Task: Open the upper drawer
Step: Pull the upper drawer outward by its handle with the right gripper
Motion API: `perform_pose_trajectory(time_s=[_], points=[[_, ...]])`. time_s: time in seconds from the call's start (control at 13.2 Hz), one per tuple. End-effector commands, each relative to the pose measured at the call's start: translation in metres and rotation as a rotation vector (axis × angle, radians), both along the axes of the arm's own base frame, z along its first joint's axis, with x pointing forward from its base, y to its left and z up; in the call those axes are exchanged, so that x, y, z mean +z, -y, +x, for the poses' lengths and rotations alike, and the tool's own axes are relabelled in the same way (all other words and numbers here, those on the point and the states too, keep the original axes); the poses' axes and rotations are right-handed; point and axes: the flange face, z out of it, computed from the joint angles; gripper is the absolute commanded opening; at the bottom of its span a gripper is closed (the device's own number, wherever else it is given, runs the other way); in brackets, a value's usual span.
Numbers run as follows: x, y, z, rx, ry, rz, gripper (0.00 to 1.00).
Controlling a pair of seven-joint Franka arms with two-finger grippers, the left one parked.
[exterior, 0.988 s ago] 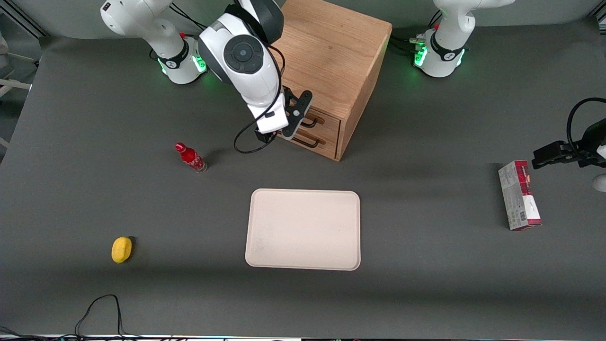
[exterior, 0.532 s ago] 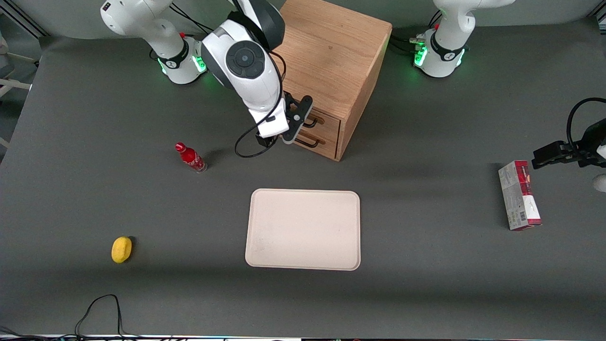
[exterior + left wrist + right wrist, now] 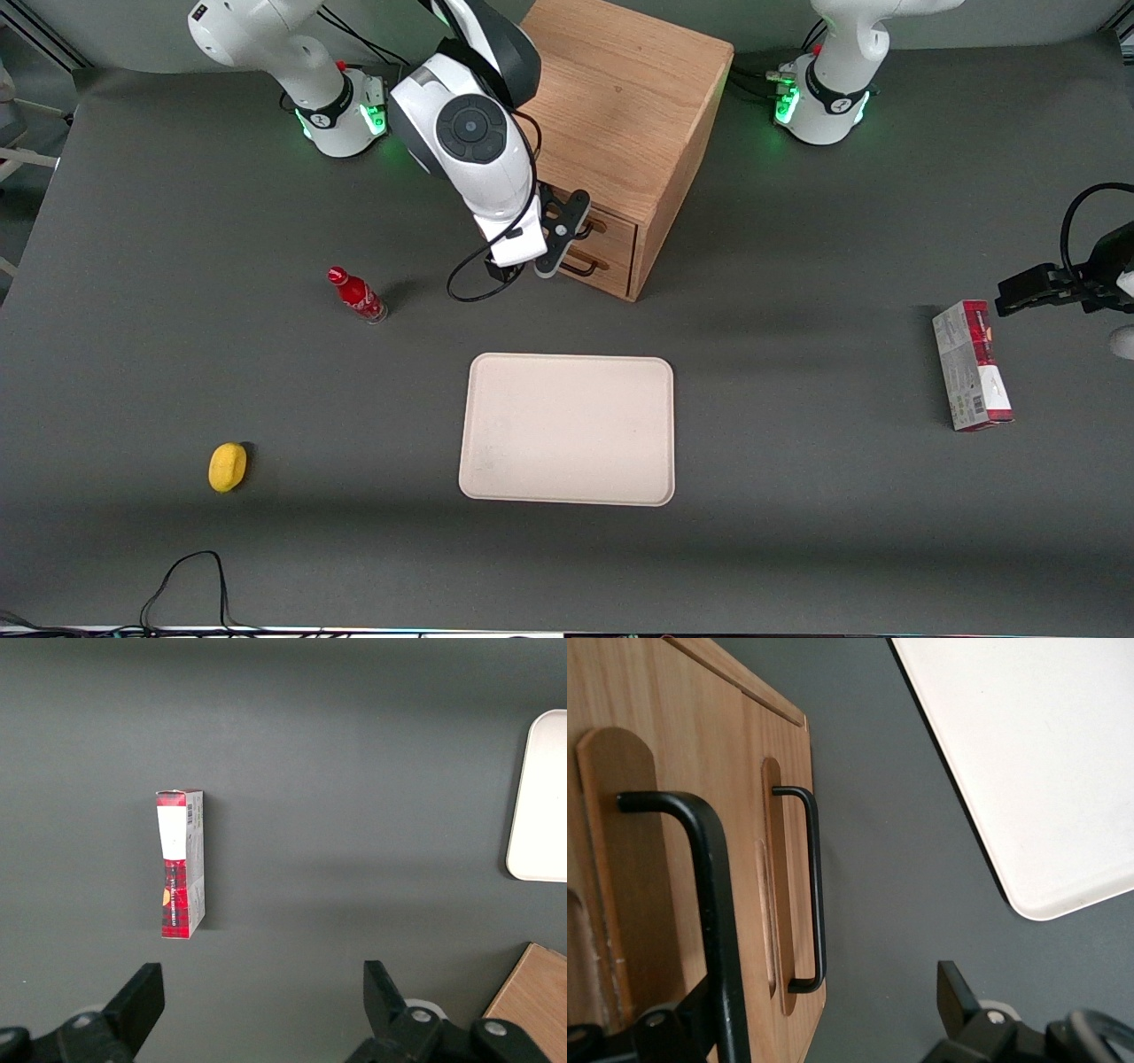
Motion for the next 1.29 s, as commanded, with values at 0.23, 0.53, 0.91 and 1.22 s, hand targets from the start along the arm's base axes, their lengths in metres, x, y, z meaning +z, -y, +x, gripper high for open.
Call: perform_pose_trajectory(time_s=[0.23, 0.53, 0.91, 1.22], points=[[0.01, 0.019, 0.033, -0.015, 0.062, -0.007, 1.0], [0.011, 0.033, 0.059, -0.055, 0.074, -0.002, 1.0], [0.009, 0.055, 0.087, -0.034, 0.084, 0.006, 1.0], [0.01, 0.067, 0.102, -0.065, 0.092, 0.007, 1.0]])
